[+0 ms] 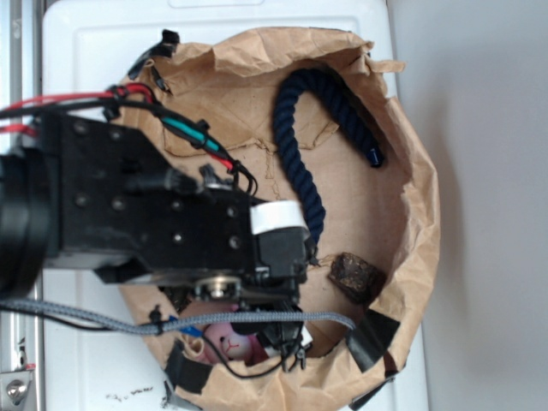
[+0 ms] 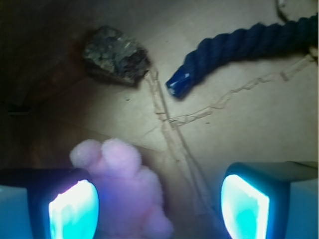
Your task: Grab the pink bunny.
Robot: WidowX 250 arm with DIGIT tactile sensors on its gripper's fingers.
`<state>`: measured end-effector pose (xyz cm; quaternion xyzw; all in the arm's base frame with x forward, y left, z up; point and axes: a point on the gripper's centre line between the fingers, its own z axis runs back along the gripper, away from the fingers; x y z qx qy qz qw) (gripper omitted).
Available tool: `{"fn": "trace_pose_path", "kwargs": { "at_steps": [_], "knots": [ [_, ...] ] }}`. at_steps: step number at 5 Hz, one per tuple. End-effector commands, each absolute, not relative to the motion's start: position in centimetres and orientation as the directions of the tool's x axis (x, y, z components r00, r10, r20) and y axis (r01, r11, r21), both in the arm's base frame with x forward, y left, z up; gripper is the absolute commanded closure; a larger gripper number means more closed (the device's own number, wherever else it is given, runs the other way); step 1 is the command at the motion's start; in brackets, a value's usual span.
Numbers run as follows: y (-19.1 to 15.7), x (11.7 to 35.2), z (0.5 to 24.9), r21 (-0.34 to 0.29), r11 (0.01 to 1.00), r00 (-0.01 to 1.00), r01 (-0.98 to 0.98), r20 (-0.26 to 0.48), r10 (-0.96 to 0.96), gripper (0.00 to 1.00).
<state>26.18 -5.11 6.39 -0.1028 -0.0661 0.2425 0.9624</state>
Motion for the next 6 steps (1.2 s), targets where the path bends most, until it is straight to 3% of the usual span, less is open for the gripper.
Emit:
{"fn": "trace_pose_path", "kwargs": {
  "at_steps": [1,3,4,5,6],
  "knots": [
    [-5.2,27.2,7.9,-0.296,0.845,0.868,-0.445,0.090,0.488,0.00],
    [-5.4,26.4,5.3,-0.235,0.870,0.890,-0.433,0.044,0.454,0.00],
    [-5.4,26.8,6.0,-0.214,0.875,0.892,-0.435,0.033,0.451,0.00],
    [-6.1,27.0,6.0,-0.200,0.866,0.878,-0.459,0.047,0.476,1.00],
    [-6.2,27.0,5.8,-0.200,0.863,0.874,-0.465,0.056,0.484,1.00]
  ]
}}
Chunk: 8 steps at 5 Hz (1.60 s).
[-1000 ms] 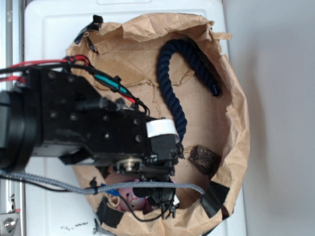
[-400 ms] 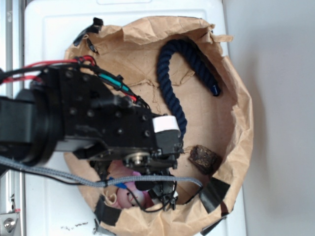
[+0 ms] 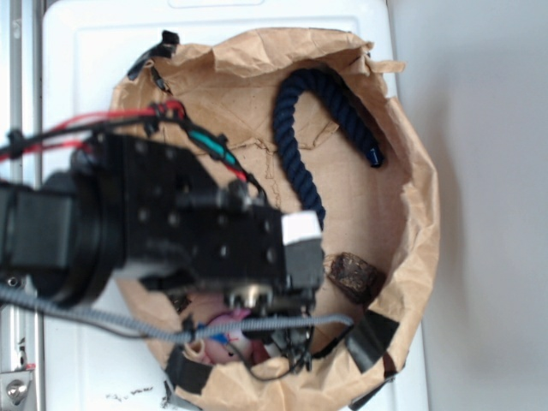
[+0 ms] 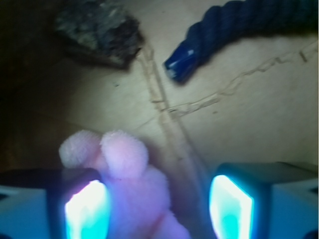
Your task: Grab the pink bunny.
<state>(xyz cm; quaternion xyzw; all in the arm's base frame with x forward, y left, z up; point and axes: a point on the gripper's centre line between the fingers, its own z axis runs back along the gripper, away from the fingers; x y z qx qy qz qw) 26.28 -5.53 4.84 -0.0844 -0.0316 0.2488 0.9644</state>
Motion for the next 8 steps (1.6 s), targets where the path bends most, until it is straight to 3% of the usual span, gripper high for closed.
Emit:
{"fn": "trace_pose_path", "kwargs": {
  "at_steps": [1,2,3,5,6,8],
  "knots": [
    [-6.3,26.9,5.9,-0.204,0.864,0.874,-0.461,0.061,0.481,1.00],
    [-6.6,26.3,6.5,-0.162,0.860,0.857,-0.483,0.115,0.503,0.72],
    [-6.6,26.3,6.5,-0.162,0.860,0.857,-0.483,0.115,0.503,0.00],
    [-6.6,26.3,6.5,-0.162,0.860,0.857,-0.483,0.115,0.503,0.00],
    [-5.4,27.9,6.5,-0.151,0.796,0.780,-0.586,0.160,0.605,0.00],
    [-7.1,29.2,5.3,-0.195,0.837,0.829,-0.511,0.145,0.540,0.00]
  ]
}}
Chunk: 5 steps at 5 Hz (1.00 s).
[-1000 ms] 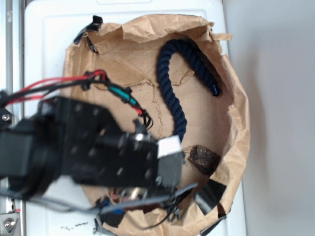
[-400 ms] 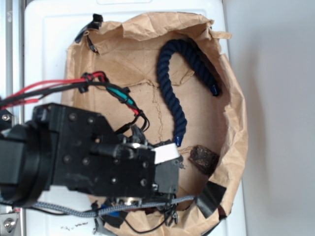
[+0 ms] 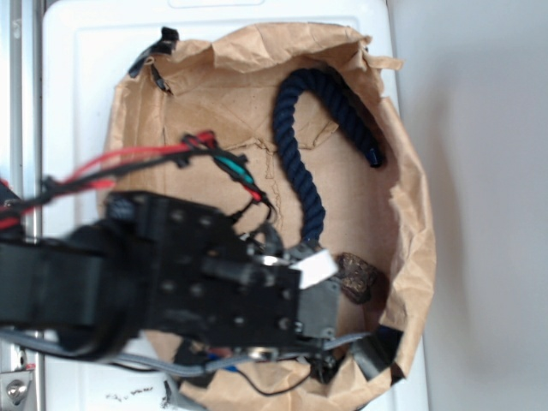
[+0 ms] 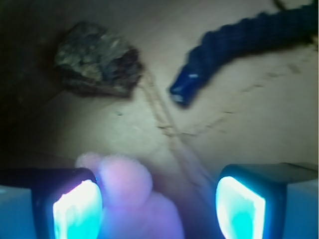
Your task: Grab the pink bunny.
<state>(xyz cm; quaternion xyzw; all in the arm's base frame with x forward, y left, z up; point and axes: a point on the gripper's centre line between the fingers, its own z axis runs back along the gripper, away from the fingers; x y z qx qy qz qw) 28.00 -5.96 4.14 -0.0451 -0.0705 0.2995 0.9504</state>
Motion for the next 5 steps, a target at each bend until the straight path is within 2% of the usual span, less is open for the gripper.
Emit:
{"fn": "trace_pose_path", "kwargs": {
  "at_steps": [1,2,4,5],
  "knots": [
    [-8.2,28.7,4.8,-0.248,0.866,0.873,-0.435,0.120,0.473,0.00],
    [-8.9,27.3,4.5,-0.276,0.858,0.874,-0.433,0.105,0.475,1.00],
    [-9.8,25.5,4.4,-0.274,0.862,0.879,-0.426,0.099,0.466,1.00],
    [-8.8,25.1,6.4,-0.282,0.825,0.838,-0.489,0.112,0.534,1.00]
  ]
}}
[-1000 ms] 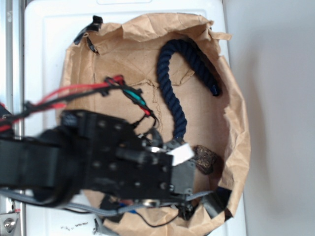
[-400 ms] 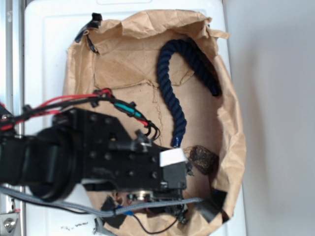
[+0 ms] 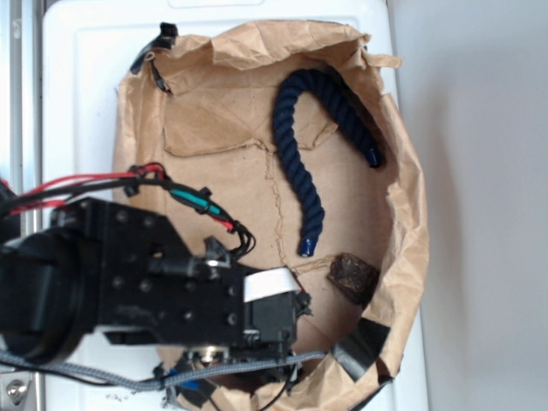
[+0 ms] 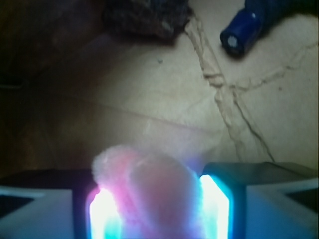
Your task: Grab the pink bunny.
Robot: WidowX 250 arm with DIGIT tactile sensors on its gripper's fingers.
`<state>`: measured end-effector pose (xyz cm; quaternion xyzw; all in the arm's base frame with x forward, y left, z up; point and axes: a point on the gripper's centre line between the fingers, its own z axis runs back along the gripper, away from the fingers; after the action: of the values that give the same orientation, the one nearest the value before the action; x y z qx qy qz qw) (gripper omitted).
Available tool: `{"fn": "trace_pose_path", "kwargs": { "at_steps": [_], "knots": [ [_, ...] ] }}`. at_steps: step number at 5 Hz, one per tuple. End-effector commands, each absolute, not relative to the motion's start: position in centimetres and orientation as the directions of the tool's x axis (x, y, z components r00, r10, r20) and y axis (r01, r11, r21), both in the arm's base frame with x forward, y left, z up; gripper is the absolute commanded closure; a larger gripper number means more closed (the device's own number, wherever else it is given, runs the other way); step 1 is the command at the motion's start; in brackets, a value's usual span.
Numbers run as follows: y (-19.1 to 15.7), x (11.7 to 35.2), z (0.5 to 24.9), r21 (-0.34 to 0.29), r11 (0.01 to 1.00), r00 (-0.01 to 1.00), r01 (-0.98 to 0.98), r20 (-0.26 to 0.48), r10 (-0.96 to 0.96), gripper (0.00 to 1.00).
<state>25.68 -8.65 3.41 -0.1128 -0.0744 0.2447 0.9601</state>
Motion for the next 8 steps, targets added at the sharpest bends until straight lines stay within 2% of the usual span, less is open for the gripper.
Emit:
{"fn": "trace_pose_path", "kwargs": {
  "at_steps": [1,2,3,4,5,6,7,8],
  "knots": [
    [-5.6,24.9,8.7,-0.323,0.757,0.780,-0.568,0.084,0.621,1.00],
    [-2.3,26.0,10.4,-0.335,0.695,0.719,-0.636,0.069,0.691,1.00],
    [-0.3,27.6,11.1,-0.314,0.666,0.679,-0.676,0.085,0.729,1.00],
    [0.4,29.6,11.6,-0.291,0.650,0.656,-0.702,0.091,0.750,1.00],
    [0.1,30.2,13.6,-0.260,0.678,0.661,-0.687,0.163,0.732,1.00],
    [-0.4,29.9,15.4,-0.165,0.722,0.687,-0.672,0.226,0.691,1.00],
    [-0.8,28.1,16.9,-0.057,0.749,0.709,-0.660,0.280,0.647,1.00],
    [-1.8,26.9,17.5,-0.032,0.797,0.760,-0.603,0.282,0.586,1.00]
  ]
}}
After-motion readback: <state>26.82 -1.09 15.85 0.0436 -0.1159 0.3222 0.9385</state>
